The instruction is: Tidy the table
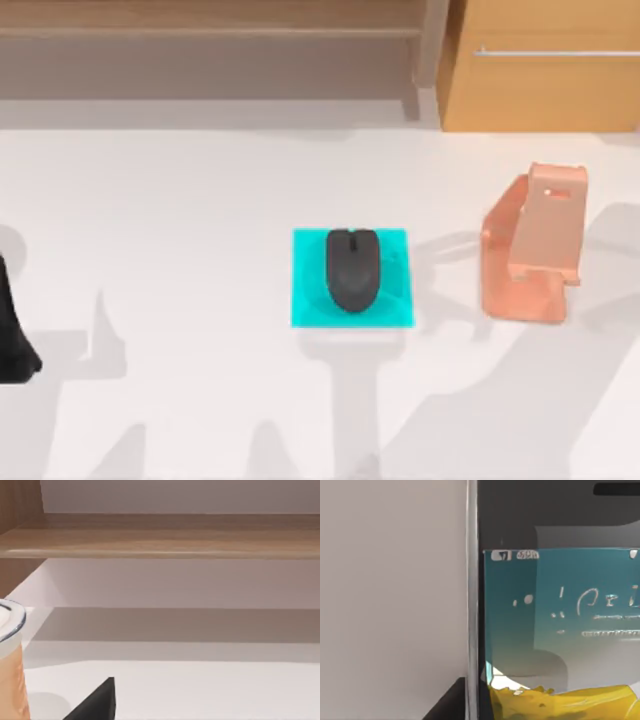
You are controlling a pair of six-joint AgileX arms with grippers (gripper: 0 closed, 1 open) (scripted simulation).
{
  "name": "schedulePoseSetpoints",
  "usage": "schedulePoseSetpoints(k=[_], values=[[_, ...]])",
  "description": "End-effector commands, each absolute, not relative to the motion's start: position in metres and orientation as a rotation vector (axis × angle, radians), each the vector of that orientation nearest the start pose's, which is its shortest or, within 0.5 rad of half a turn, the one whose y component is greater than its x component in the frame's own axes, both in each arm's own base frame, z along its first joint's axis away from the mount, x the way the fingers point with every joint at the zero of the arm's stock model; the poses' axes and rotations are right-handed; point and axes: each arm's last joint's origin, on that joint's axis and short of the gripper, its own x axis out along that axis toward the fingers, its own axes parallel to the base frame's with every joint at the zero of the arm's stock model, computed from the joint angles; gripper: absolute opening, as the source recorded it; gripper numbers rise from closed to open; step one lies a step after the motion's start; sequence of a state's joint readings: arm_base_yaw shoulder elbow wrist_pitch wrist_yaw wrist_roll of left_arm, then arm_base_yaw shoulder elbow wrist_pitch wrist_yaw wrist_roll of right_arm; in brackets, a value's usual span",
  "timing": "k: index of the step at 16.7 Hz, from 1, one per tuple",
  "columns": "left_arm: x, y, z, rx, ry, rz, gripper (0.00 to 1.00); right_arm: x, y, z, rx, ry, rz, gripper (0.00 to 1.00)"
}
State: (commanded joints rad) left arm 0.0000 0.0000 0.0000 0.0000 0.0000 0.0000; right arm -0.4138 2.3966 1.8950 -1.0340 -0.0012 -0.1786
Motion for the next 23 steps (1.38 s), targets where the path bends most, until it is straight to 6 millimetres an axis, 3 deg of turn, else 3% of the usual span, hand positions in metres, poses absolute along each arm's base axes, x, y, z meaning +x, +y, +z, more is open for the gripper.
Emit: schedulePoseSetpoints(k=[7, 11, 13, 16, 19, 21, 23], values=[[0.106, -0.001, 0.160, 0.000, 0.000, 0.000, 1.00, 0.430, -0.183, 0.144, 0.171, 1.528, -0.177, 0.00], [0.106, -0.001, 0.160, 0.000, 0.000, 0.000, 1.00, 0.430, -0.182, 0.142, 0.173, 1.532, -0.177, 0.00], [0.106, -0.001, 0.160, 0.000, 0.000, 0.000, 1.00, 0.432, -0.170, 0.149, 0.145, 1.520, -0.194, 0.00], [0.106, -0.001, 0.160, 0.000, 0.000, 0.000, 1.00, 0.432, -0.119, 0.172, 0.030, 1.479, -0.239, 0.00], [0.106, -0.001, 0.160, 0.000, 0.000, 0.000, 1.00, 0.418, -0.036, 0.213, -0.142, 1.337, -0.257, 0.00], [0.106, -0.001, 0.160, 0.000, 0.000, 0.000, 1.00, 0.392, 0.026, 0.252, -0.231, 1.183, -0.236, 0.00], [0.106, -0.001, 0.160, 0.000, 0.000, 0.000, 1.00, 0.359, 0.071, 0.282, -0.265, 1.032, -0.205, 0.00]])
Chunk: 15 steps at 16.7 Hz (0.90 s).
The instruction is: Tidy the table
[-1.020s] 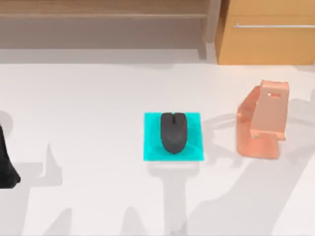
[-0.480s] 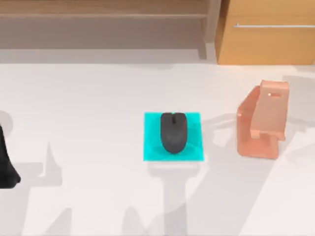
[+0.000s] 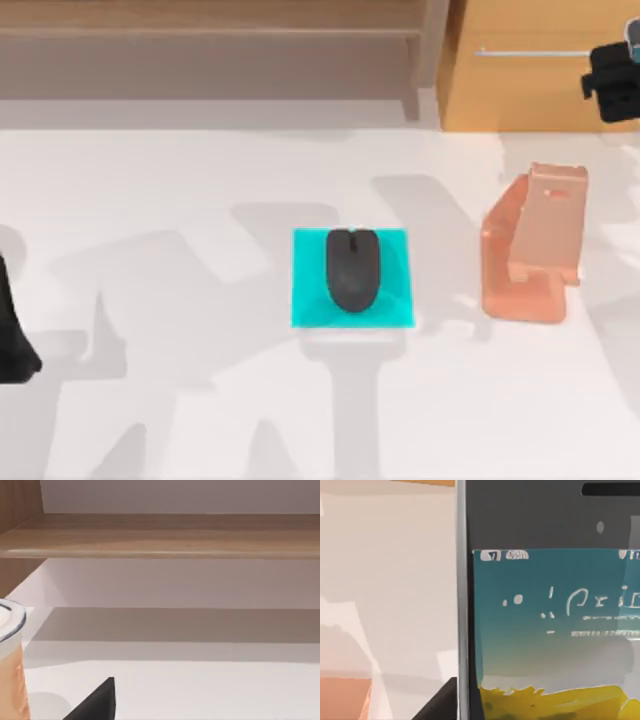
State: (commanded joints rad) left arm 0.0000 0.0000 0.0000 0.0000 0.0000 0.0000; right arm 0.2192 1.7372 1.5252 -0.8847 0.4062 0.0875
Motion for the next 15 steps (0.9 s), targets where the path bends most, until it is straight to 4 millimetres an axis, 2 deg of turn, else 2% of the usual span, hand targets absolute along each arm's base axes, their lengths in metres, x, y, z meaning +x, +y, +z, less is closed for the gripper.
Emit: schedulePoseSetpoints(k=[1, 3, 8, 10, 12, 15], values=[[0.106, -0.001, 0.160, 0.000, 0.000, 0.000, 1.00, 0.343, 0.087, 0.288, -0.267, 0.970, -0.189, 0.00], [0.106, -0.001, 0.160, 0.000, 0.000, 0.000, 1.00, 0.317, 0.109, 0.285, -0.256, 0.874, -0.173, 0.00], [0.106, -0.001, 0.160, 0.000, 0.000, 0.000, 1.00, 0.248, 0.144, 0.240, -0.155, 0.638, -0.162, 0.00], [0.106, -0.001, 0.160, 0.000, 0.000, 0.000, 1.00, 0.221, 0.153, 0.229, -0.086, 0.548, -0.148, 0.00], [0.106, -0.001, 0.160, 0.000, 0.000, 0.000, 1.00, 0.202, 0.155, 0.222, -0.024, 0.482, -0.148, 0.00], [0.106, -0.001, 0.160, 0.000, 0.000, 0.000, 1.00, 0.190, 0.156, 0.219, 0.023, 0.436, -0.146, 0.00]])
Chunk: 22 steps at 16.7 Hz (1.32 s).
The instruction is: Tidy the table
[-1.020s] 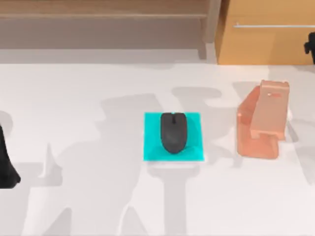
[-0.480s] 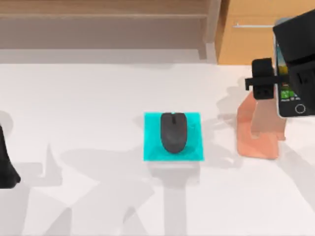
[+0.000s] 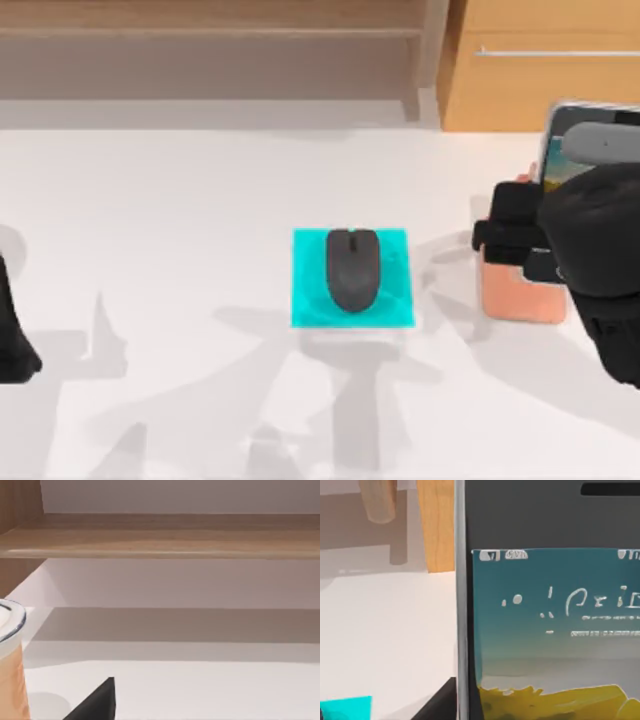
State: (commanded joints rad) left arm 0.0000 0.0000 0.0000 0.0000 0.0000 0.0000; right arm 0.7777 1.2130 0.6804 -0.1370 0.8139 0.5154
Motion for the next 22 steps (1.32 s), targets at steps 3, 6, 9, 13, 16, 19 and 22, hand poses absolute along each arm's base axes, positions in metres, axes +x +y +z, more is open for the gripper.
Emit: schedulePoseSetpoints(k=[3, 6, 9, 13, 16, 19, 22], values=[[0.106, -0.001, 0.160, 0.000, 0.000, 0.000, 1.00, 0.190, 0.156, 0.219, 0.023, 0.436, -0.146, 0.00], [0.106, -0.001, 0.160, 0.000, 0.000, 0.000, 1.00, 0.188, 0.158, 0.223, 0.040, 0.435, -0.119, 0.00], [0.106, -0.001, 0.160, 0.000, 0.000, 0.000, 1.00, 0.173, 0.171, 0.243, 0.135, 0.404, 0.034, 0.00], [0.106, -0.001, 0.160, 0.000, 0.000, 0.000, 1.00, 0.183, 0.179, 0.249, 0.202, 0.367, 0.098, 0.00], [0.106, -0.001, 0.160, 0.000, 0.000, 0.000, 1.00, 0.213, 0.167, 0.225, 0.130, 0.384, -0.029, 0.00], [0.106, -0.001, 0.160, 0.000, 0.000, 0.000, 1.00, 0.232, 0.151, 0.198, 0.030, 0.434, -0.139, 0.00], [0.106, -0.001, 0.160, 0.000, 0.000, 0.000, 1.00, 0.234, 0.150, 0.197, 0.023, 0.436, -0.146, 0.00]])
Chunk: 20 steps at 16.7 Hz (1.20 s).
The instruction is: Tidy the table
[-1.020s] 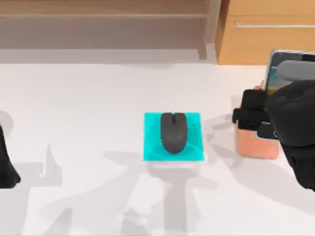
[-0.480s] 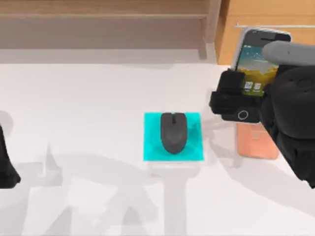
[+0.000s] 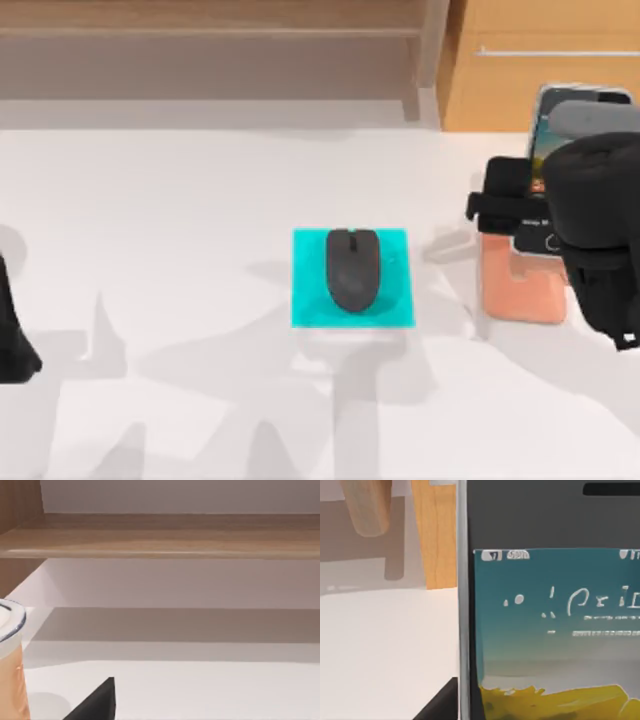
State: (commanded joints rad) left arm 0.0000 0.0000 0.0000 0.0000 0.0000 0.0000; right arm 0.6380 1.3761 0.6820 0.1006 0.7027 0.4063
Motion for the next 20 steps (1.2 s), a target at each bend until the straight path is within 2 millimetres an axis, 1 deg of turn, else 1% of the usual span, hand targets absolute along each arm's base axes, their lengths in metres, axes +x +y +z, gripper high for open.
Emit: schedulePoseSetpoints(k=[2, 15, 16, 20], values=[[0.1057, -0.0012, 0.1600, 0.000, 0.000, 0.000, 1.00, 0.2343, 0.1497, 0.1968, 0.023, 0.436, -0.146, 0.00], [0.1057, -0.0012, 0.1600, 0.000, 0.000, 0.000, 1.00, 0.2343, 0.1497, 0.1968, 0.023, 0.436, -0.146, 0.98], [0.1057, -0.0012, 0.1600, 0.000, 0.000, 0.000, 1.00, 0.2343, 0.1497, 0.1968, 0.023, 0.436, -0.146, 1.00], [0.1057, -0.0012, 0.1600, 0.000, 0.000, 0.000, 1.00, 0.2343, 0.1497, 0.1968, 0.023, 0.436, -0.146, 1.00]])
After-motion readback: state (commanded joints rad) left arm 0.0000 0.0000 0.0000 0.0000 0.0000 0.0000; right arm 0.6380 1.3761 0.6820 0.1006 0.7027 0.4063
